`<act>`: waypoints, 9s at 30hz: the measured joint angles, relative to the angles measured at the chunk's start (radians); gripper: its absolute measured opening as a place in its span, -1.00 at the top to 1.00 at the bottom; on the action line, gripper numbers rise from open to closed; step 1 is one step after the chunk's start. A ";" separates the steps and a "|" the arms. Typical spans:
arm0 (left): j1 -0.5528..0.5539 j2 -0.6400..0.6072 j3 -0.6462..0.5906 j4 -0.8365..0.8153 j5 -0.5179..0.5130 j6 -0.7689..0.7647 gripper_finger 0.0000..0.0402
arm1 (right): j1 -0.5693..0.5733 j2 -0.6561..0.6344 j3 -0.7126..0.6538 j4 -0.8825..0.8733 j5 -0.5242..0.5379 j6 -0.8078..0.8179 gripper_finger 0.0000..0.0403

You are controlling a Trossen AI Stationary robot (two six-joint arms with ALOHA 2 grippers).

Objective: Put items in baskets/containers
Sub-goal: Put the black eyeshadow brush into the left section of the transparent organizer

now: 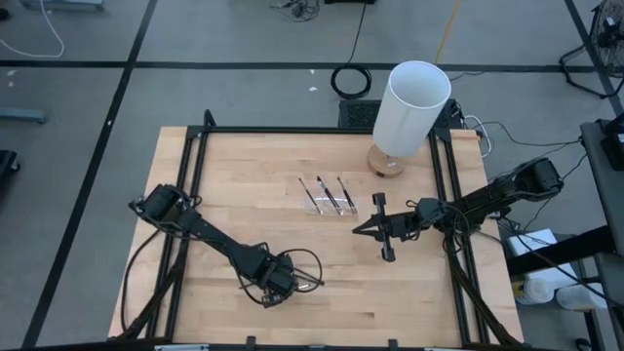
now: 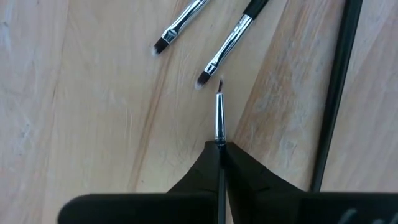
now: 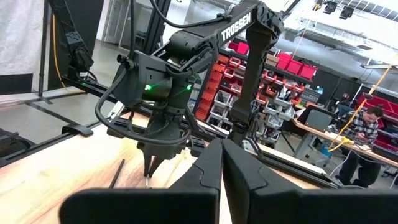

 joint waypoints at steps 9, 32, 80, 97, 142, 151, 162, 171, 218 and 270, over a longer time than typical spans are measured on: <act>-0.005 -0.036 -0.006 -0.011 -0.012 0.005 0.94 | 0.000 0.000 0.000 -0.004 0.000 0.000 1.00; -0.006 -0.083 -0.008 -0.062 -0.058 -0.007 0.97 | 0.000 0.000 0.000 -0.013 0.000 0.000 1.00; 0.006 -0.482 -0.004 0.252 -0.436 0.350 0.93 | 0.000 0.000 0.000 -0.023 0.000 0.000 1.00; 0.144 -0.608 -0.005 0.551 -0.514 0.742 0.93 | 0.000 0.000 0.000 -0.043 0.000 0.000 1.00; 0.768 -0.629 -0.668 1.710 0.299 0.778 0.88 | 0.000 0.000 0.000 -0.033 0.056 0.031 1.00; 0.719 -0.548 -0.689 1.806 0.248 0.789 0.94 | -0.002 0.000 0.000 -0.003 0.057 -0.022 1.00; 0.708 -0.348 -0.690 1.987 0.239 0.781 0.96 | -0.007 0.000 0.000 -0.006 0.057 -0.029 1.00; 0.713 -0.219 -0.689 2.072 0.238 0.762 0.86 | -0.006 0.000 0.000 -0.026 0.057 -0.027 1.00; 0.716 -0.026 -0.687 2.127 0.255 0.737 0.84 | -0.006 0.000 0.000 -0.035 0.057 -0.007 1.00; -0.252 -0.706 -0.689 1.180 -0.593 0.487 0.98 | -0.003 0.000 0.000 -0.027 0.052 0.051 1.00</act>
